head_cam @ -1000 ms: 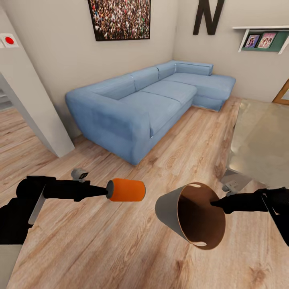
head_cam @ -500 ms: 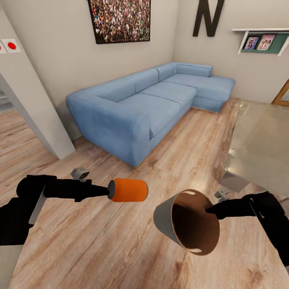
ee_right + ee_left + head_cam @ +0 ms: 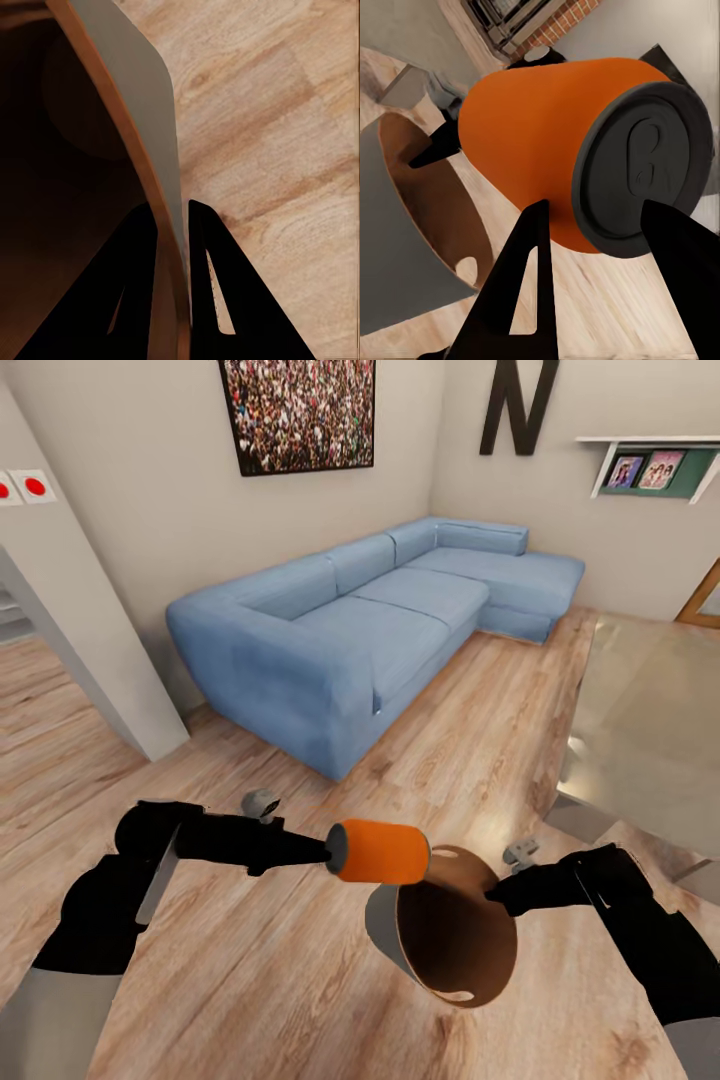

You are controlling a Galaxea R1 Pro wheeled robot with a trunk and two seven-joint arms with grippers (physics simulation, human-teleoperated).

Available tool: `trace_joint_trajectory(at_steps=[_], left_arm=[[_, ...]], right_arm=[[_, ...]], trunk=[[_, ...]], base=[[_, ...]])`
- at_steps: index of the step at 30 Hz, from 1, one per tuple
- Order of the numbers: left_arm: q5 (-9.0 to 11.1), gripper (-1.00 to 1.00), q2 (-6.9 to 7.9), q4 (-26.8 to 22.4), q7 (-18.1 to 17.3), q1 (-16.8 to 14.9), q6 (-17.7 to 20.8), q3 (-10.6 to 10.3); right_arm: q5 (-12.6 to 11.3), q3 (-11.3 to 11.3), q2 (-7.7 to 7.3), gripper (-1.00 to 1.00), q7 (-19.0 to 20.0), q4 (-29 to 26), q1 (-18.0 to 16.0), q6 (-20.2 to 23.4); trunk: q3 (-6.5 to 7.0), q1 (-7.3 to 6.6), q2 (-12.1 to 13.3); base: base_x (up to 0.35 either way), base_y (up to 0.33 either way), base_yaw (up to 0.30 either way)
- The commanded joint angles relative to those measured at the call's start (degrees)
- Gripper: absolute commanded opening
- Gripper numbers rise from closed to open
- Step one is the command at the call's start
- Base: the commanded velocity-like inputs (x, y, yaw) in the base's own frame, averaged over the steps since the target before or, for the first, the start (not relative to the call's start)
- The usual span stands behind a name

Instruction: Put the three can of soda from the living room inside the tash can in the kitchen.

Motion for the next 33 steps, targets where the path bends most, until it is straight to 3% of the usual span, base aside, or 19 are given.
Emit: trace_joint_trajectory(at_steps=[1, 5, 7, 10, 17, 24, 26, 27, 33], left_arm=[[0.0, -1.00, -0.25, 0.0, 0.5, 0.0, 0.0, -0.6], [0.0, -1.00, -1.23, 0.1, 3.0, 0.1, 0.0, -3.9], [0.0, -1.00, -1.52, 0.2, 3.5, 0.1, 0.0, -4.5], [0.0, -1.00, -1.81, 0.3, 4.5, 0.1, 0.0, -4.9], [0.1, -1.00, -2.90, 0.7, 9.1, 0.5, 0.0, -5.2], [-0.1, -1.00, -5.37, 0.7, 14.9, 0.9, -0.1, -5.9], [0.0, -1.00, -5.84, 0.7, 16.2, 1.0, -0.1, -7.6], [0.0, -1.00, -6.13, 0.7, 17.0, 1.1, -0.1, -9.8], [0.0, -1.00, -6.29, 0.7, 17.7, 1.3, -0.1, -11.2]], right_arm=[[-0.7, 0.2, 0.30, -1.00, -0.1, 0.0, 0.0, 0.5], [0.9, 0.8, 1.71, -1.00, -1.2, 0.2, -0.1, 0.5], [1.4, 0.9, 2.22, -1.00, -1.3, 0.2, -0.1, 0.5], [1.7, 1.0, 2.73, -1.00, -1.4, 0.3, -0.2, 0.5], [1.9, 1.6, 3.20, -1.00, -1.5, 0.3, -0.2, 0.5], [1.9, 1.9, 3.28, -1.00, -1.5, 0.3, -0.4, 0.5], [1.9, 2.0, 3.41, -1.00, -1.5, 0.3, -0.6, 0.5], [2.4, 2.0, 3.97, -1.00, -1.5, 0.3, -1.1, 0.5], [5.6, 2.0, 5.43, -1.00, -1.5, 0.2, -1.7, 0.5]], trunk=[[0.19, -0.23, 0.4], [0.91, -1.11, 2.0], [1.27, -1.55, 2.8], [1.80, -2.21, 4.0], [1.80, -2.21, 4.0], [1.80, -2.21, 4.0], [1.80, -2.21, 4.0], [1.80, -2.21, 4.0], [1.80, -2.21, 4.0]], base=[[0.000, 0.000, 0.000], [0.000, 0.000, 0.000], [0.000, 0.000, 0.000], [0.000, 0.000, 0.000], [0.000, 0.000, 0.000], [0.000, 0.000, 0.000], [0.000, 0.000, 0.000], [0.000, 0.000, 0.000], [0.000, 0.000, 0.000]])
